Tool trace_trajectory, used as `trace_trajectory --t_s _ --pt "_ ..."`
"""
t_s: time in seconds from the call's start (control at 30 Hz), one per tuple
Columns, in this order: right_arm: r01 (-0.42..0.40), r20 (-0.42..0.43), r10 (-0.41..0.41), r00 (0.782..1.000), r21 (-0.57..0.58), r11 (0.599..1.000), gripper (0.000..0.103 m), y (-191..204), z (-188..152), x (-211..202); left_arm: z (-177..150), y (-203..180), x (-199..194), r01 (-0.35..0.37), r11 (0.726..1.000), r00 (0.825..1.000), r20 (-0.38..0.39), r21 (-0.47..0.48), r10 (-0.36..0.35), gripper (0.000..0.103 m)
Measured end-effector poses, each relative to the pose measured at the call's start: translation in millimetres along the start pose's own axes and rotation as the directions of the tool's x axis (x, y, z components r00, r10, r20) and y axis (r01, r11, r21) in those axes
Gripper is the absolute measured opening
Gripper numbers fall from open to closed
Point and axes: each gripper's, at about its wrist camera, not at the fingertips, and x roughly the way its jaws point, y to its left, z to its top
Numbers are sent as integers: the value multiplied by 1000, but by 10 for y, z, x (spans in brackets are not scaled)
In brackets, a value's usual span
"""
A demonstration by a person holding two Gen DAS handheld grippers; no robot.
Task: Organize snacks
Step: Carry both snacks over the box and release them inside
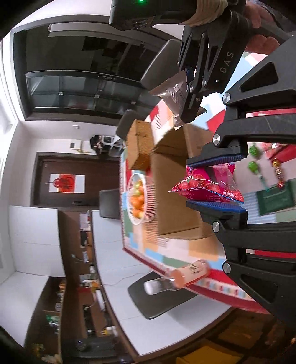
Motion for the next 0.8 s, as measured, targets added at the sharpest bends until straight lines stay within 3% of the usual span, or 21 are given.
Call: trace_trajectory --t_s 0.33,0.7,0.8 --pt "57 80 -54 995 -41 998 29 -50 526 216 450 177 236 -29 1000 999 41 4 29 29" --pt "61 15 -61 998 -41 997 29 -138 769 701 591 364 904 23 996 993 -111 -82 -32 29" --pt "63 -12 -63 998 -36 997 29 -156 763 847 595 379 1037 9 996 990 -142 -92 -22 29"
